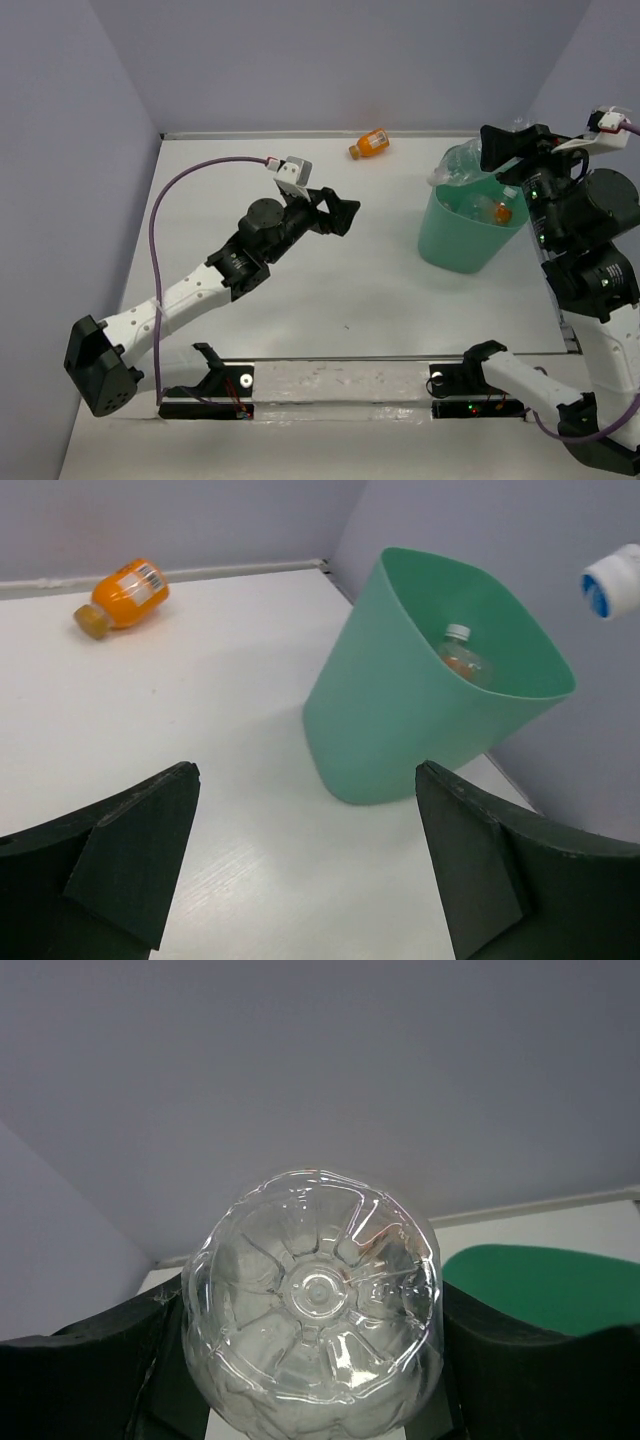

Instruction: Put the plastic bottles in the bin

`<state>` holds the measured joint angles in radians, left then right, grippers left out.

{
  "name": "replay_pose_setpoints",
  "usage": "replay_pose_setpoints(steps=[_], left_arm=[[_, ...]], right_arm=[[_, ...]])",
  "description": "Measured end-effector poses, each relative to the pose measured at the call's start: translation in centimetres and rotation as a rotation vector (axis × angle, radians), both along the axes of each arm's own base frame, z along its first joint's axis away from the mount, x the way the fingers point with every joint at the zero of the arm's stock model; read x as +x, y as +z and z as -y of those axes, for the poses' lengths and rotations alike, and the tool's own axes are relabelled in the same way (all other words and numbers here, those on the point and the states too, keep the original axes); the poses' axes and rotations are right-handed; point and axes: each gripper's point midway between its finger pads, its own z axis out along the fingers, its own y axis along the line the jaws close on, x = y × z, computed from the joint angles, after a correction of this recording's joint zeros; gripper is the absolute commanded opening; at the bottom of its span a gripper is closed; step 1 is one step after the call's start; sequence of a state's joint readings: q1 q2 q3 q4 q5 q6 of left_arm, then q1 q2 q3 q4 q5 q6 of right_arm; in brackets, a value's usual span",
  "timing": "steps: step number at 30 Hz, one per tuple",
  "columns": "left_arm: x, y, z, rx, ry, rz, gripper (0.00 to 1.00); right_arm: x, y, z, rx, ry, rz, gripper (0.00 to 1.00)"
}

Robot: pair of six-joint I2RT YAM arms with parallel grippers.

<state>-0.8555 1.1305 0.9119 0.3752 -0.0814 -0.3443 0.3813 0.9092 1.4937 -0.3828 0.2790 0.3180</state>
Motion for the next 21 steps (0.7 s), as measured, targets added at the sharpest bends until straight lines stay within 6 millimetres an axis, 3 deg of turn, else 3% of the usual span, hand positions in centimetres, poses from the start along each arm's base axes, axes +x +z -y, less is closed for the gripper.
replay_pose_setpoints(steps=[3,9,12,14,18,21], left_arm=[[2.3,-1.3,-1.4,0.027,0.072,-0.041,0.99],[7.2,-4.5,-3.1,0.078,0.190,-0.117,0.99],[9.2,-6.3,-2.7,0.112,0.217,-0.151,0.99],[10.0,-7.2,-2.2,0.128,0.221,-0.167,0.99],[11.8,-8.7,-1.0,0.168,0.220,-0.184,0.99],[13.7,-8.7,0.0,0.200,0.217,-0.163,0.99]], right_arm=[[0.2,-0.3,2.4,-0.042,-0.134,-0.016,0.22],[2.1,-2.8,5.9,-0.150,-0.348,-0.115,0.22],[3.5,-5.5,6.9,-0.191,-0.399,-0.186,0.22],[4.6,-8.5,7.7,-0.222,-0.426,-0.259,0.26],[5.9,-13.1,8.7,-0.257,-0.434,-0.381,0.93],[6.4,-14.4,8.4,-0.252,-0.405,-0.422,1.00]])
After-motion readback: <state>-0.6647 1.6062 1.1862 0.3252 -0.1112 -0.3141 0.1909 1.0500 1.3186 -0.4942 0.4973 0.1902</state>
